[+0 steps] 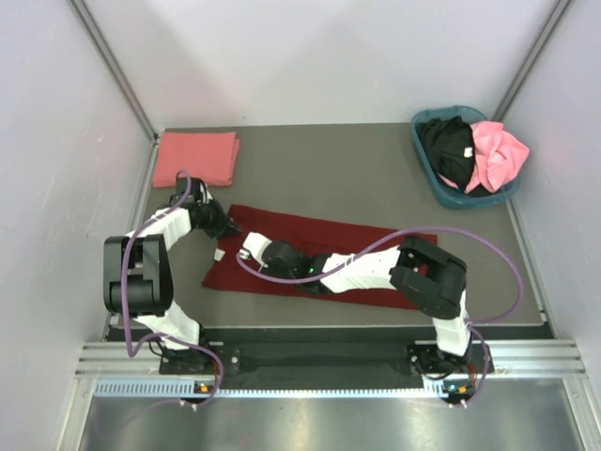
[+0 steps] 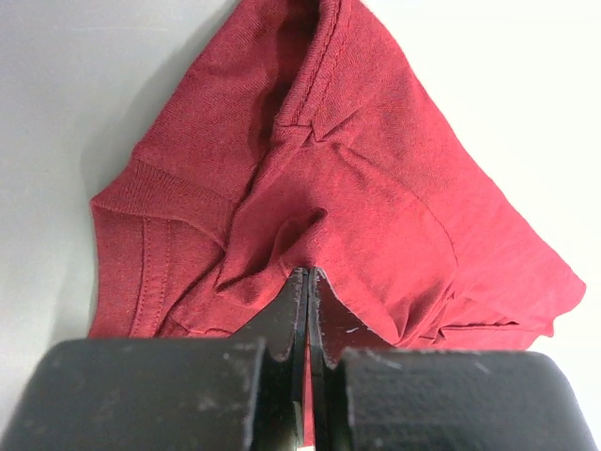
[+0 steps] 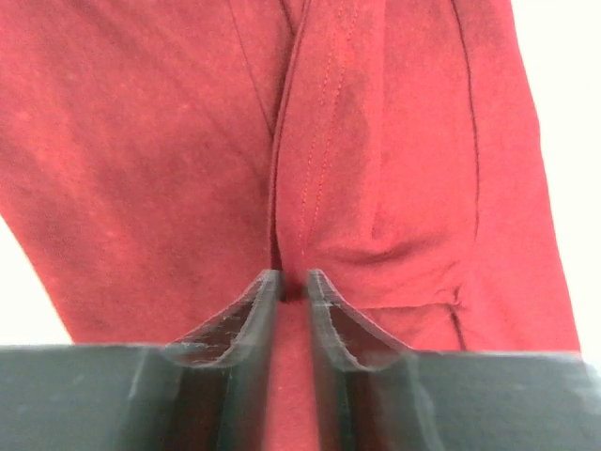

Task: Fold and stack the t-shirts
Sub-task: Fold the tshirt

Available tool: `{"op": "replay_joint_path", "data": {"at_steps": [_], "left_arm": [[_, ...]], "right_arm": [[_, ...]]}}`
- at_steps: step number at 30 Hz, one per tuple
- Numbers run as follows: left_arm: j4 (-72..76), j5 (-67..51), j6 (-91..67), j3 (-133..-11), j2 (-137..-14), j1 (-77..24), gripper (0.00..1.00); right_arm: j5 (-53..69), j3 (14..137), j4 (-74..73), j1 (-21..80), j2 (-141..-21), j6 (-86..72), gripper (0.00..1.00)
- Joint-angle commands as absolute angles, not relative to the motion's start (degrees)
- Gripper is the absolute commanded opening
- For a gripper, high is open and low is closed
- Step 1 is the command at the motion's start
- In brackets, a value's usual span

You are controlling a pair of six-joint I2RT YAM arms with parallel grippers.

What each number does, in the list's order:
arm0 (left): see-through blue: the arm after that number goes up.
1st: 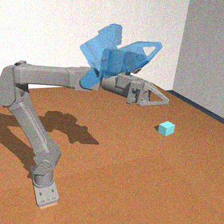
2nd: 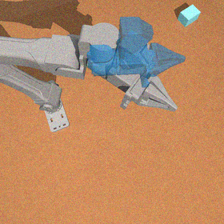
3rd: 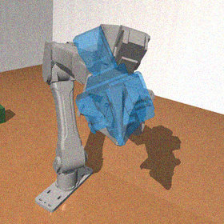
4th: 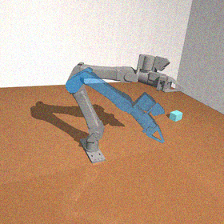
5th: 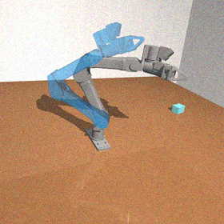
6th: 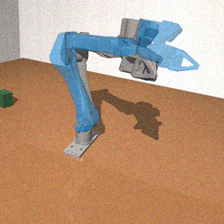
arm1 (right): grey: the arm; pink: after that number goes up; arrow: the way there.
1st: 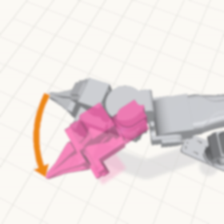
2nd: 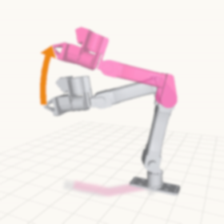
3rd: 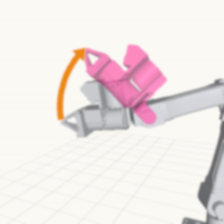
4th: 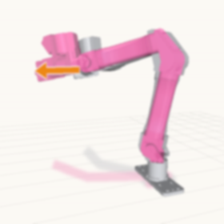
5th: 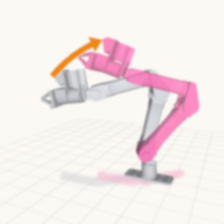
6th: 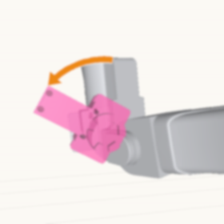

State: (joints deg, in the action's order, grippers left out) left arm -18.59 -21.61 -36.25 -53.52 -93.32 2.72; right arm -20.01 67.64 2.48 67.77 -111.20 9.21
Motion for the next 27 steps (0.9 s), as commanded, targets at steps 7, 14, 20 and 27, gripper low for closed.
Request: {"op": "replay_joint_path", "data": {"at_steps": [7, 14, 20, 27], "left_arm": [[-25.7, -17.9, -38.9, -57.3, -90.1, 3.1, 0.00], [-31.5, -14.7, -40.9, -57.8, -85.4, 3.1, 0.00], [-36.5, -14.2, -41.7, -56.2, -82.2, 3.1, 0.00], [-41.0, -11.7, -42.1, -52.4, -75.9, 3.0, 0.00]], "right_arm": [[-23.0, 69.4, 4.8, 68.5, -108.6, 9.3, 0.00], [-23.1, 68.4, 4.0, 68.5, -104.7, 9.0, 0.00], [-22.2, 65.4, 4.0, 68.5, -101.2, 7.8, 0.00], [-20.0, 62.5, 4.0, 69.2, -97.7, 7.2, 0.00]]}}
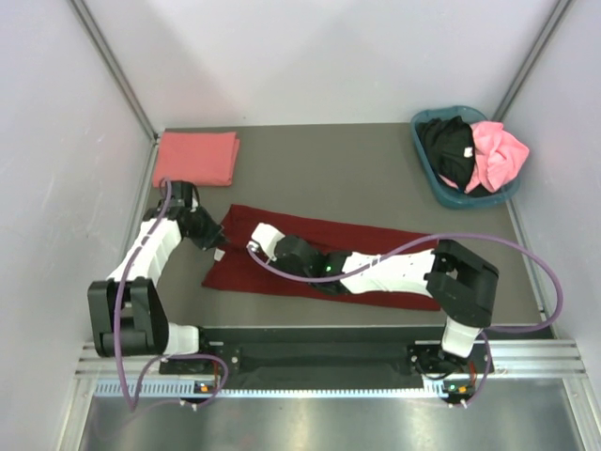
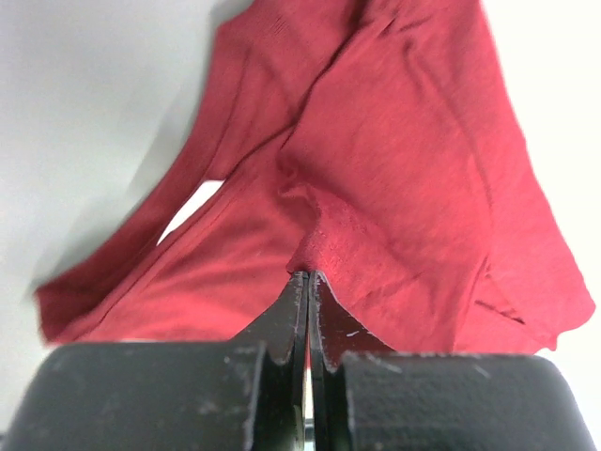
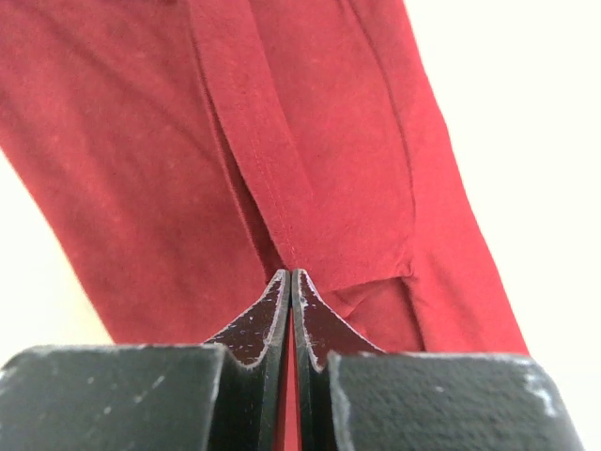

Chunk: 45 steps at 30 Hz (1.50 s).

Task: Fold and stack the t-shirts
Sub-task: Fold the tshirt

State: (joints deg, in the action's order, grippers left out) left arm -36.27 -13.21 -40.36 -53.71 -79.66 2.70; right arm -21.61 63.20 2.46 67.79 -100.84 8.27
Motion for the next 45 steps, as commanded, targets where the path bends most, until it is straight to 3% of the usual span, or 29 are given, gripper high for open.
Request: {"op": "replay_joint_path", "data": {"at_steps": [1, 21, 45], "left_arm": [[-41.4, -11.4, -42.0, -52.0, -74.7, 3.0, 0.00], [-41.4, -12.8, -43.6, -42.5, -67.9, 1.8, 0.00], [-41.2, -13.6, -40.8, -55.0, -59.4, 1.1, 0.00]], "right_arm": [[-19.8, 62.1, 4.0, 69.3, -97.7, 7.2, 0.00], [-18.3, 57.1, 7.6, 70.8, -97.2, 4.7, 0.00], [-20.8, 57.5, 7.9, 70.8, -94.7, 4.7, 0.00]]}}
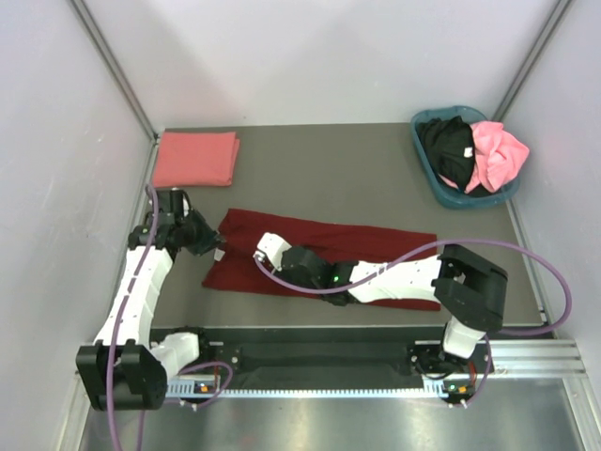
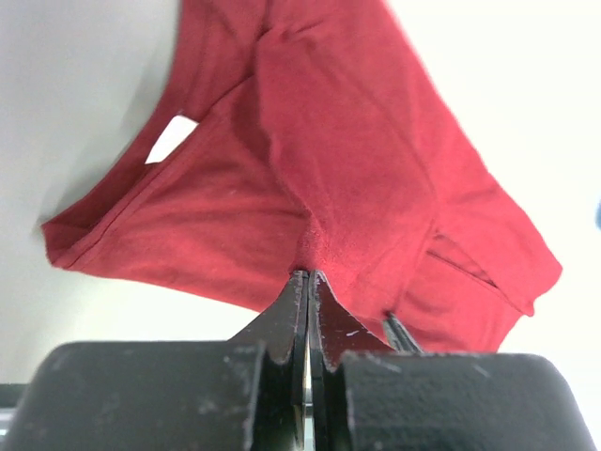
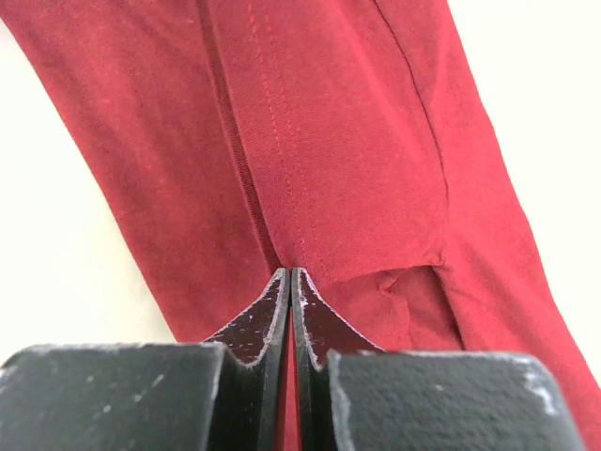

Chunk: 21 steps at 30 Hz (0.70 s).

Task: Fold and stack the t-shirts
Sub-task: Fold the tshirt

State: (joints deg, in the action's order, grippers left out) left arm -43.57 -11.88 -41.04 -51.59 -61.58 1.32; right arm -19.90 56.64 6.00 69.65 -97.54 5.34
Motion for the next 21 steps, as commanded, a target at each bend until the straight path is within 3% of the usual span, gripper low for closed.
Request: {"op": "replay_joint_path", "data": {"at_steps": [1, 14, 17, 18, 21], "left_arm": [[-41.1, -13.4, -40.3, -55.1, -59.2, 1.1, 0.00], [-46.7, -11.0, -41.1, -41.7, -56.2, 0.9, 0.00], [-49.8, -5.1, -42.8, -43.4, -59.1, 1.0, 0.06], [-49.8, -4.5, -43.1, -44.0, -59.7, 1.0, 0.16], [-49.4, -2.5, -44.0, -48.0, -62.0, 1.0, 0.25]], "right_arm": [[-20.8, 57.5, 7.6, 70.8, -94.7, 4.7, 0.00], [-18.4, 54.4, 4.7, 72.2, -93.8, 3.7, 0.00], [-17.9, 53.9, 3.6, 72.2, -94.4, 3.1, 0.11], [-17.8, 53.7, 3.3, 72.2, -94.4, 2.6, 0.21], [-17.2, 53.0, 2.8, 72.2, -92.6, 0.9, 0.34]]}}
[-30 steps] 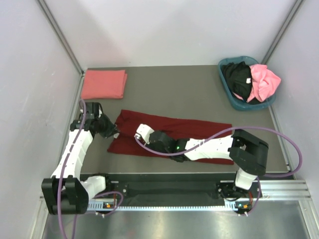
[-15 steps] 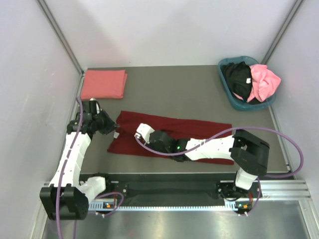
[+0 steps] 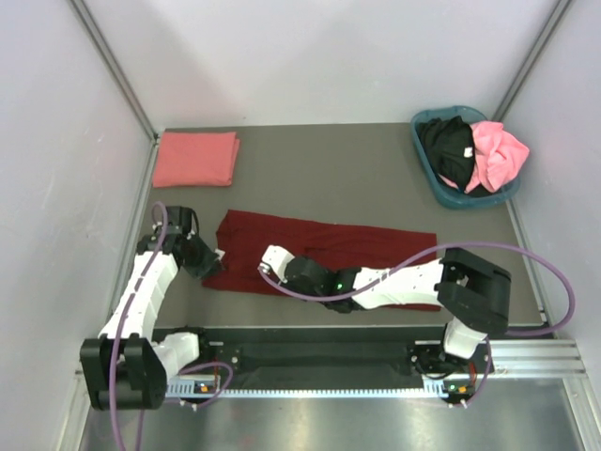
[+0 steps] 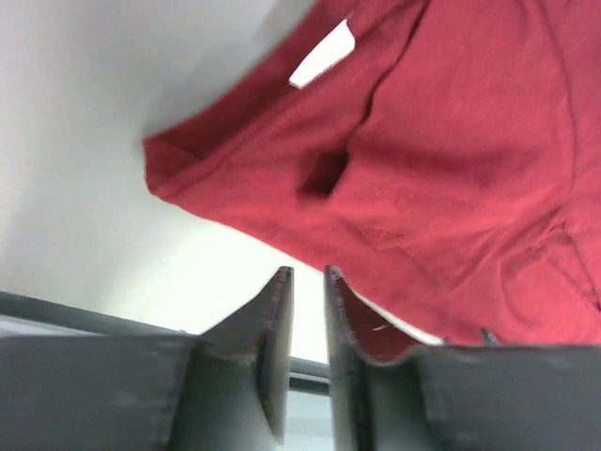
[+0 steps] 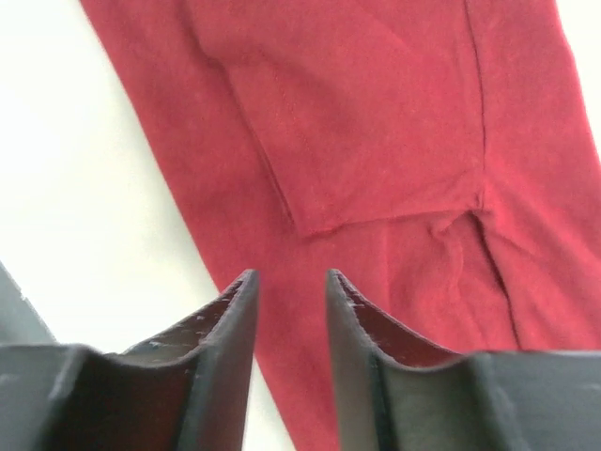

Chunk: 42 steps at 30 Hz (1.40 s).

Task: Fold and stack the t-shirts
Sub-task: Fold the tshirt

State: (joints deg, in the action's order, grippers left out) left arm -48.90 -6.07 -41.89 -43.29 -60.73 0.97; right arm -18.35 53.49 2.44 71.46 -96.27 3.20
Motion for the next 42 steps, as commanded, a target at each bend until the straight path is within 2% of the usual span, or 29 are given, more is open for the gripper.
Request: {"op": "replay_joint_path", "data": {"at_steps": [1, 4, 7, 9, 13, 19, 23, 29, 34, 37, 40, 41, 42], "left_arm": [[-47.7, -1.9, -43.6, -50.2, -62.6, 0.9, 0.28], [-45.4, -2.6, -42.4, -55.2, -66.7, 1.0, 0.32], [-39.4, -8.8, -42.0, -57.7, -71.8, 0.9, 0.32], [-32.6, -13.7, -42.3, -57.2, -76.2, 1.0, 0.33], [-25.9, -16.4, -43.6, -57.7, -86.5, 0.8, 0.32], [-20.0, -14.5, -45.7, -57.9, -95.7, 0.9, 0.31], [-21.8, -10.6, -46.6, -60.5, -101.9, 0.8, 0.30], [-30.3, 3.5, -48.3, -63.7, -106.1, 1.0, 0.29], [-32.1, 7.0, -50.3, -63.8, -105.0, 1.7, 0.29], [-32.6, 5.2, -49.2, -65.6, -103.1, 1.8, 0.29], [-28.8, -5.2, -43.2, -68.0, -102.0, 1.7, 0.31], [-28.0, -7.8, -41.2, -69.9, -102.4, 1.7, 0.43], [-27.8, -11.7, -37.0, -71.3, -103.2, 1.6, 0.45]], "right_arm": [[-17.0, 52.7, 2.9, 72.2, -90.6, 0.4, 0.37], [-17.5, 52.5, 1.6, 71.6, -86.3, -2.5, 0.40], [-14.4, 52.3, -1.3, 67.7, -82.4, -6.9, 0.38], [-12.7, 51.3, -3.2, 62.4, -80.6, -10.8, 0.33], [-10.5, 49.7, -8.2, 51.8, -77.5, -16.7, 0.28], [-13.0, 47.9, -18.9, 34.3, -80.0, -26.6, 0.25], [-12.8, 45.7, -19.8, 23.6, -82.1, -28.7, 0.21], [-17.8, 46.4, -19.4, 18.1, -87.3, -28.1, 0.17], [-18.0, 46.1, -19.0, 14.9, -90.2, -28.5, 0.18], [-17.4, 47.5, -19.1, 14.9, -90.7, -27.5, 0.20], [-14.9, 47.6, -18.1, 14.9, -88.8, -26.9, 0.21], [-14.2, 47.3, -17.7, 14.9, -88.1, -27.0, 0.22], [-13.0, 47.0, -17.4, 14.9, -87.3, -27.0, 0.22]]}}
